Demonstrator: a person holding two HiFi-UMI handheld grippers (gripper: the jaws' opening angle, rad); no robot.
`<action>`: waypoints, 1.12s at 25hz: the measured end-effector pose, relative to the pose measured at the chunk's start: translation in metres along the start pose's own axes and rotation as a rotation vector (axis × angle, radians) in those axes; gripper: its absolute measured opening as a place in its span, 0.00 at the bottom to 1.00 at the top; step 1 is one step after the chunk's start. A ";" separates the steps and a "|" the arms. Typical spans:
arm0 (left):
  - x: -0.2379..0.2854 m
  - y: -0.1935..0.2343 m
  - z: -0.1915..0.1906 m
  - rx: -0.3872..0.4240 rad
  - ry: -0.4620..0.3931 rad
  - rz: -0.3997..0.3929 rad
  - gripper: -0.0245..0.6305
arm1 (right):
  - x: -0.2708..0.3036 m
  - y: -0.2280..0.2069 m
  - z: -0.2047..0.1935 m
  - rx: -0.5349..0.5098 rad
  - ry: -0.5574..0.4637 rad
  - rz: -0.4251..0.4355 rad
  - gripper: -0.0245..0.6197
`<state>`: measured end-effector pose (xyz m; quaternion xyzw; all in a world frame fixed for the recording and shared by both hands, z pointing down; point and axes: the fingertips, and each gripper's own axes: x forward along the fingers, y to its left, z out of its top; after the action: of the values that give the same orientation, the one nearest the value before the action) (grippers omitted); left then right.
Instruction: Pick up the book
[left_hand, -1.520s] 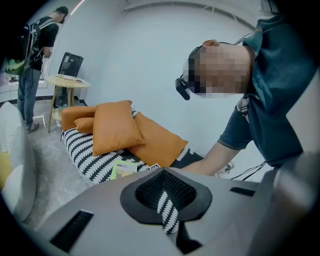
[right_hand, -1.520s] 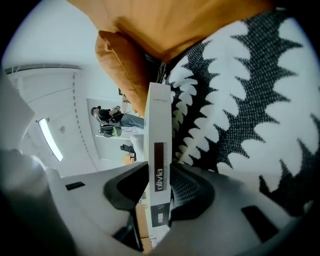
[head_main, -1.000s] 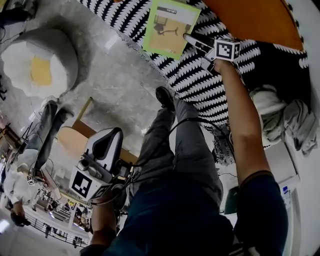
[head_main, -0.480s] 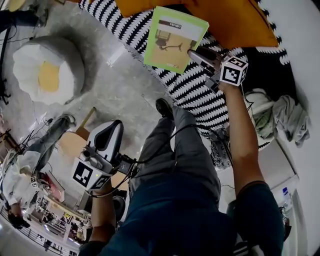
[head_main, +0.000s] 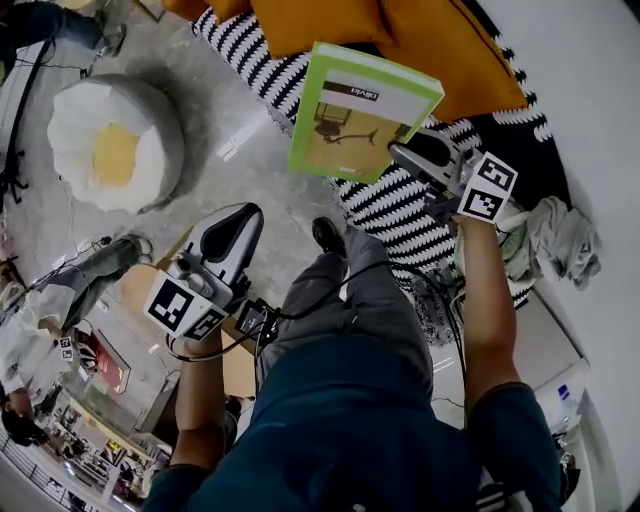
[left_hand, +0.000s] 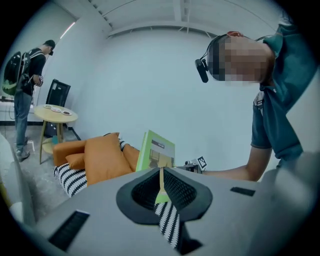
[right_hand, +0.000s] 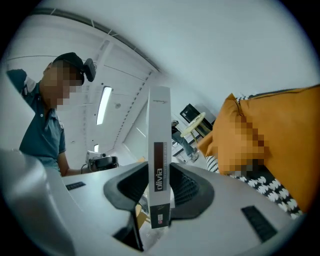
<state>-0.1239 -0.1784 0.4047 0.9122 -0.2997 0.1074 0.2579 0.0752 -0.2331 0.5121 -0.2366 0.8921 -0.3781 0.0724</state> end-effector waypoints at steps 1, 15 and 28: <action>-0.001 -0.002 0.007 0.009 -0.003 -0.010 0.05 | 0.001 0.016 0.008 -0.017 -0.001 0.020 0.25; -0.023 -0.067 0.064 0.188 -0.050 -0.247 0.42 | 0.003 0.189 0.068 -0.303 0.084 0.282 0.25; -0.074 -0.110 0.129 0.320 -0.210 -0.269 0.27 | 0.028 0.285 0.115 -0.472 -0.007 0.193 0.29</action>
<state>-0.1113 -0.1361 0.2253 0.9793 -0.1799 0.0227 0.0894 -0.0184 -0.1481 0.2305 -0.1619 0.9738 -0.1499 0.0543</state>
